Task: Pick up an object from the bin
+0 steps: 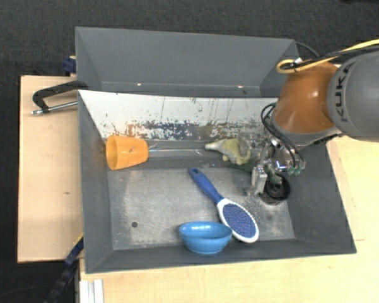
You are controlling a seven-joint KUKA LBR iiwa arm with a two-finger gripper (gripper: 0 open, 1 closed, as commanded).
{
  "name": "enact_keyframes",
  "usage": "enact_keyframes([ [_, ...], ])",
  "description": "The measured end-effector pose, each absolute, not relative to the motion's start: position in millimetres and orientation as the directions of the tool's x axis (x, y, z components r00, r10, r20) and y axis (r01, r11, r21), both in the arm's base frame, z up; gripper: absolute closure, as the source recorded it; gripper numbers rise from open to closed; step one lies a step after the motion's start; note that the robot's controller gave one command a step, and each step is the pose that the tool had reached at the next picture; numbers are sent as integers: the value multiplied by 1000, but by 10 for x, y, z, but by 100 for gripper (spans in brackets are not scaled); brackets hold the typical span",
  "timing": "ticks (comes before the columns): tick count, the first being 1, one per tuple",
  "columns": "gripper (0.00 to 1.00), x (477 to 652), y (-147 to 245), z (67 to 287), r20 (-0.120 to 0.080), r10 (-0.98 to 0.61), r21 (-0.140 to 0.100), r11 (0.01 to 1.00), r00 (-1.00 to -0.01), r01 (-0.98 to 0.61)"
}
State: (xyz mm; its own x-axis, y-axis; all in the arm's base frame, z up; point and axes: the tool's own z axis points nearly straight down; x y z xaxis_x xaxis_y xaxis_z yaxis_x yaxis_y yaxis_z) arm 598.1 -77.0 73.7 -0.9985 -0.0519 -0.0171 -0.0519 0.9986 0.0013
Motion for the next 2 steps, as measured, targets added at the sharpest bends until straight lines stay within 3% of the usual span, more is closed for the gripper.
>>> enact_keyframes([
  [1, 100, 6020, -762, 796, -32, -53, -1, 999, -998, -53],
  [2, 100, 5867, -451, 2672, -16, -165, -3, 986, -986, -165],
])
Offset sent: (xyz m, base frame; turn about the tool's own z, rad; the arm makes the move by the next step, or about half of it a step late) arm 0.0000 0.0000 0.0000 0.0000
